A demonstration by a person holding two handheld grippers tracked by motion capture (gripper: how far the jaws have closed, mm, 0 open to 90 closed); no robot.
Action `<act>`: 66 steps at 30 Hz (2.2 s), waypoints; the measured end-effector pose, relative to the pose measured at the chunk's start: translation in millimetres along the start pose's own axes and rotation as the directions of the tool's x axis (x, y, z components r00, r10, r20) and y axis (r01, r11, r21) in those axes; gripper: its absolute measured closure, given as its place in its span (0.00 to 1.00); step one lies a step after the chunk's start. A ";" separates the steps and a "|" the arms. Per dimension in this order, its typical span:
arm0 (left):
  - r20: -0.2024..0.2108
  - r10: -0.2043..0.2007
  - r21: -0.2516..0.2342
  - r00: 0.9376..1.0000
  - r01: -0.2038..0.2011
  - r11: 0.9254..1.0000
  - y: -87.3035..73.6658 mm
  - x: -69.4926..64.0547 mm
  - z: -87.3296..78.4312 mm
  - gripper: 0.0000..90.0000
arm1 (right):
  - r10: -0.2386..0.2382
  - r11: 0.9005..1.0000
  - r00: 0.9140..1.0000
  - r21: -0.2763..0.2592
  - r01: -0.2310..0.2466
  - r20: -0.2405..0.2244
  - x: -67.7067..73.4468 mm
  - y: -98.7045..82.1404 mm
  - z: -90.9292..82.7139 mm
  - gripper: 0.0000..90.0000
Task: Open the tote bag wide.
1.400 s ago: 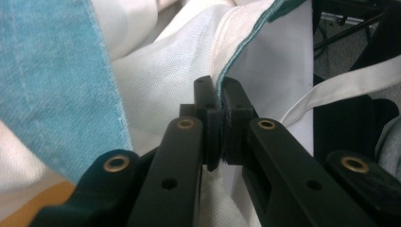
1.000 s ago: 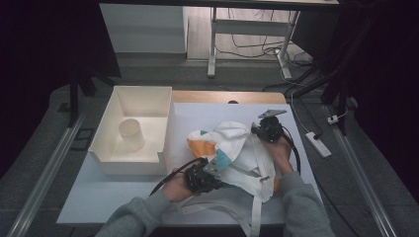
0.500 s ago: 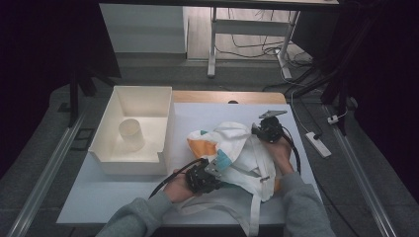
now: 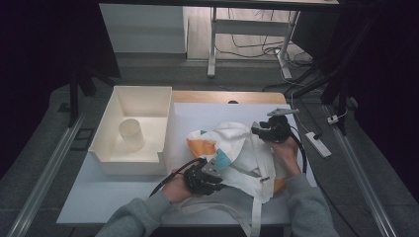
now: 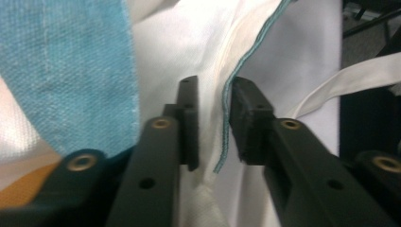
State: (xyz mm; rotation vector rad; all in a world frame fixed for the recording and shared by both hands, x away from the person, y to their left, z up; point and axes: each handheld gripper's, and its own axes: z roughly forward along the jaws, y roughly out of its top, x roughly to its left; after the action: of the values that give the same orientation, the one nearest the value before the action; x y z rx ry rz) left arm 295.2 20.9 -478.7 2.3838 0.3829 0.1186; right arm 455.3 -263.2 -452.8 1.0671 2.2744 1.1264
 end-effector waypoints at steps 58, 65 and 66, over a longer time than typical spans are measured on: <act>-0.226 -0.016 0.034 0.974 0.024 0.999 54.3 34.2 8.6 0.56 | -0.015 1.000 0.997 -0.006 0.014 -0.069 60.8 -76.4 -104.5 0.49; -0.231 -0.032 0.034 0.972 0.041 0.999 49.3 40.5 3.7 0.67 | -0.035 0.999 0.999 0.041 0.035 -0.009 64.0 -72.2 -108.8 0.49; -0.229 -0.036 0.028 0.973 0.044 0.999 48.4 41.5 2.3 0.68 | -0.032 0.998 0.999 0.055 0.033 -0.006 64.4 -72.7 -107.2 0.49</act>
State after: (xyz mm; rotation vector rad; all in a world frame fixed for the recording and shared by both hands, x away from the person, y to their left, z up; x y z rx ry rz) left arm 346.8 -2.1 -448.9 2.4003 0.5444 0.3733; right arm 314.5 -295.8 -446.5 1.0449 2.3309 1.0611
